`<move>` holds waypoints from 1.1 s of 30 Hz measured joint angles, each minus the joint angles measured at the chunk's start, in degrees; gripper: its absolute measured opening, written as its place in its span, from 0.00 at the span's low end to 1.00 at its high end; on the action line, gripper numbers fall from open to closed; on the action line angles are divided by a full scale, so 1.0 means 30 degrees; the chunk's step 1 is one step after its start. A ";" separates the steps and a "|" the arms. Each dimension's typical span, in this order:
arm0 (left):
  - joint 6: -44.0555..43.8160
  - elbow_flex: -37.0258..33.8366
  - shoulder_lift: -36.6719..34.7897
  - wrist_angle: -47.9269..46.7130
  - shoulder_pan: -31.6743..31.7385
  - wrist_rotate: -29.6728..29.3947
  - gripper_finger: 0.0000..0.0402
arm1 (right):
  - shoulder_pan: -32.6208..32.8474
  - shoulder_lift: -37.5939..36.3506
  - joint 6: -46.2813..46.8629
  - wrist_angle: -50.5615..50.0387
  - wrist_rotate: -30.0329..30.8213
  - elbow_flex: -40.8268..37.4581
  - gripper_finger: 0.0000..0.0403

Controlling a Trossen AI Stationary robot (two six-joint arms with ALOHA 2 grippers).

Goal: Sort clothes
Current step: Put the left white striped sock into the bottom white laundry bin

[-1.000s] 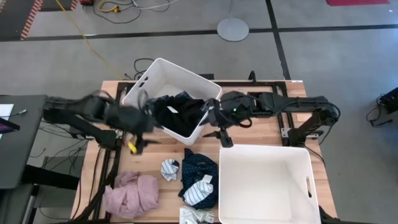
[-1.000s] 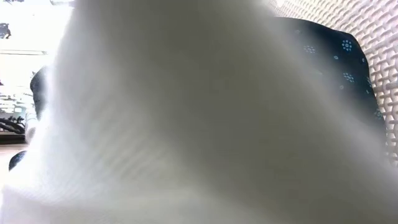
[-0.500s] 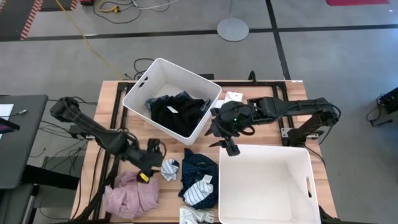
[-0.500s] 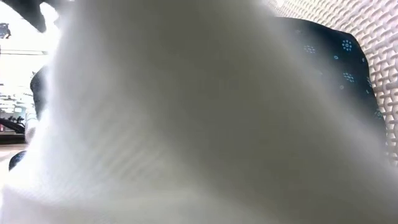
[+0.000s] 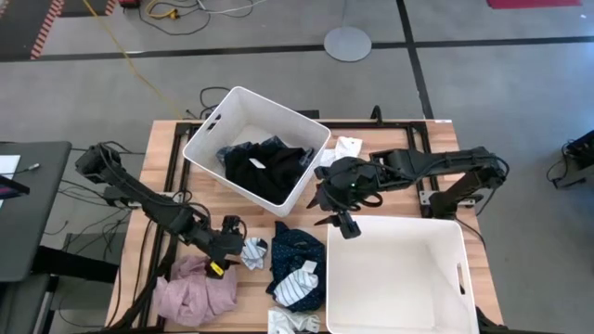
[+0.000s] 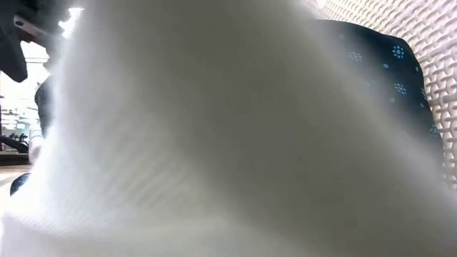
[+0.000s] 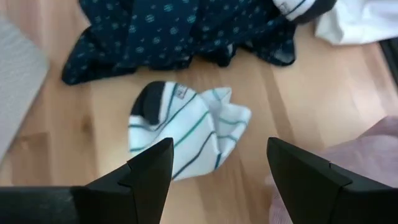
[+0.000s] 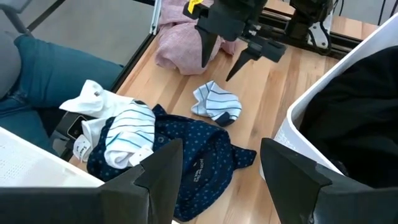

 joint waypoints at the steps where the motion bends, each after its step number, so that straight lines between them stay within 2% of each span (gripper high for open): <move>1: -0.0010 -0.0268 0.0000 0.0379 0.0004 0.0294 0.63 | 0.0002 0.0000 0.0100 0.0000 0.0000 0.0000 0.58; 6: -0.0126 -0.1482 0.0000 0.1759 0.0000 0.1075 0.63 | 0.0100 0.0000 0.0157 0.0046 0.0000 -0.0236 0.58; 16: 0.0494 -0.2055 0.0119 0.3149 0.0014 0.0451 0.63 | 0.0112 0.0022 0.0427 0.0134 0.0000 -0.1399 0.58; 24: 0.1550 -0.1798 0.3092 0.3606 0.0080 0.0139 0.62 | 0.0258 0.0022 0.0529 0.0552 0.0000 -0.1741 0.58; 28: 0.2062 -0.1323 0.3925 0.3637 0.0087 -0.0396 0.54 | 0.0375 0.0015 0.0522 0.0576 0.0000 -0.1741 0.58; 33: 0.2564 -0.1173 0.4036 0.3541 0.0124 -0.0513 0.36 | 0.0367 0.0015 0.0522 0.0583 0.0000 -0.1741 0.58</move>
